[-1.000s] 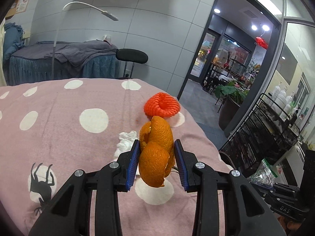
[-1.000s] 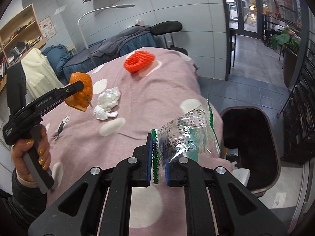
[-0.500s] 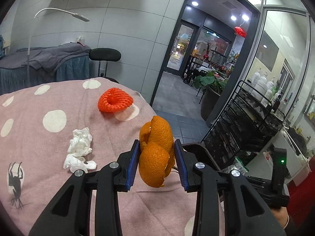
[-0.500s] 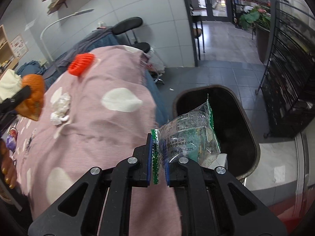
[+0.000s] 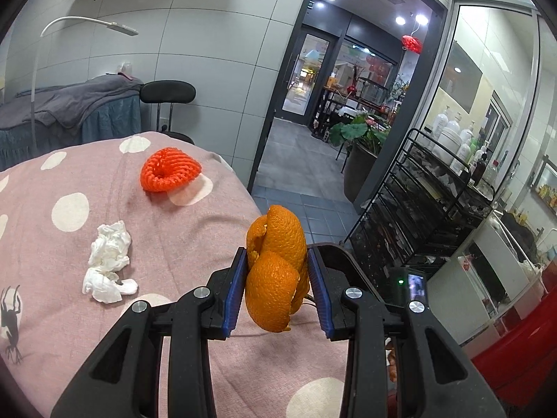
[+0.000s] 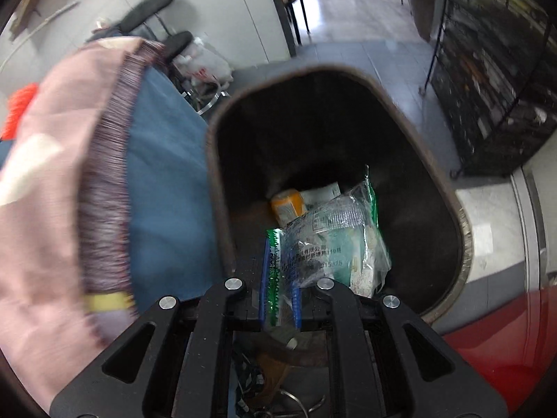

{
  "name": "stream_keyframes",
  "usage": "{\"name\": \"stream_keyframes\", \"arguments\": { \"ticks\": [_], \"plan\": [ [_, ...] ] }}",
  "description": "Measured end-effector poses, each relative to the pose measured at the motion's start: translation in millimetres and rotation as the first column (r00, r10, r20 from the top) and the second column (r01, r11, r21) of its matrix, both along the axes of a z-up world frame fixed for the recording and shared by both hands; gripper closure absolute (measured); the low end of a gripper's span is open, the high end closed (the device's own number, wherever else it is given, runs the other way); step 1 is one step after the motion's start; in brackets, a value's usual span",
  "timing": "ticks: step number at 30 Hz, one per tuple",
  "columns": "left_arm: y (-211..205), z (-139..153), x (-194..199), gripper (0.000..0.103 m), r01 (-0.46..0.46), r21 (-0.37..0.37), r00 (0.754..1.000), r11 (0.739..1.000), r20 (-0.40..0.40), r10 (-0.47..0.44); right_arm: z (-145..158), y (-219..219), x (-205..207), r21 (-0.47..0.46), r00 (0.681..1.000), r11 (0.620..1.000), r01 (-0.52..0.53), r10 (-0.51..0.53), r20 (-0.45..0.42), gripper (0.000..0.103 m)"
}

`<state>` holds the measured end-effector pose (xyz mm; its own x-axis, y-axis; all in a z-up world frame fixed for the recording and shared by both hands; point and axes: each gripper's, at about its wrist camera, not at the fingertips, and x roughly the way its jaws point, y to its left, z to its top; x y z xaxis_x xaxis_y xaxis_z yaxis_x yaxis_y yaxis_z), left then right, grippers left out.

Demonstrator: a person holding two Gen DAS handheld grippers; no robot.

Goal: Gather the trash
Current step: 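Carry the candy wrapper over the bin with the right gripper while the left holds the peel, then open the right gripper to drop the candy wrapper into the bin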

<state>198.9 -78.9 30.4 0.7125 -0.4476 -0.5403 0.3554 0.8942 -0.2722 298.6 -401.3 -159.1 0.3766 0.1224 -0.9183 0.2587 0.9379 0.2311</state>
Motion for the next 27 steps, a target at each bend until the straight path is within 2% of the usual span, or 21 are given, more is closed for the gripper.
{"name": "stream_keyframes", "arguments": {
  "ticks": [1,2,3,4,5,17,21,27],
  "plan": [
    [-1,-1,0,0.068,0.001,0.001,1.000,1.000,-0.003,-0.001,-4,-1,2,0.010,1.000,1.000,0.006,-0.005,-0.012,0.083],
    [-2,-1,0,0.068,0.003,0.001,1.000,1.000,-0.005,-0.003,-7,-3,4,0.015,1.000,1.000,0.012,-0.011,-0.023,0.061],
    [-4,-2,1,0.068,0.006,0.003,1.000,1.000,-0.006,-0.006,-9,-4,4,0.021,0.999,1.000,0.021,-0.021,-0.027,0.048],
    [-4,-2,1,0.068,0.007,0.004,1.000,1.000,-0.008,-0.007,-9,-7,3,0.028,0.999,0.999,0.037,-0.037,-0.018,0.031],
    [-4,-2,1,0.068,0.009,0.003,1.000,1.000,-0.010,-0.009,-8,-9,1,0.032,0.999,0.998,0.054,-0.054,-0.001,0.028],
    [-29,-6,2,0.068,0.054,0.009,0.998,0.999,-0.028,-0.053,5,-18,-26,0.054,0.997,0.996,0.077,-0.078,0.022,0.024],
    [-44,-9,5,0.068,0.092,0.015,0.995,0.996,-0.040,-0.091,11,-17,-42,0.061,0.996,0.994,0.086,-0.088,0.027,0.024],
    [-81,-16,16,0.068,0.171,0.032,0.982,0.985,-0.088,-0.168,34,-20,-66,0.070,0.992,0.993,0.091,-0.096,0.081,0.024]
  ]
}}
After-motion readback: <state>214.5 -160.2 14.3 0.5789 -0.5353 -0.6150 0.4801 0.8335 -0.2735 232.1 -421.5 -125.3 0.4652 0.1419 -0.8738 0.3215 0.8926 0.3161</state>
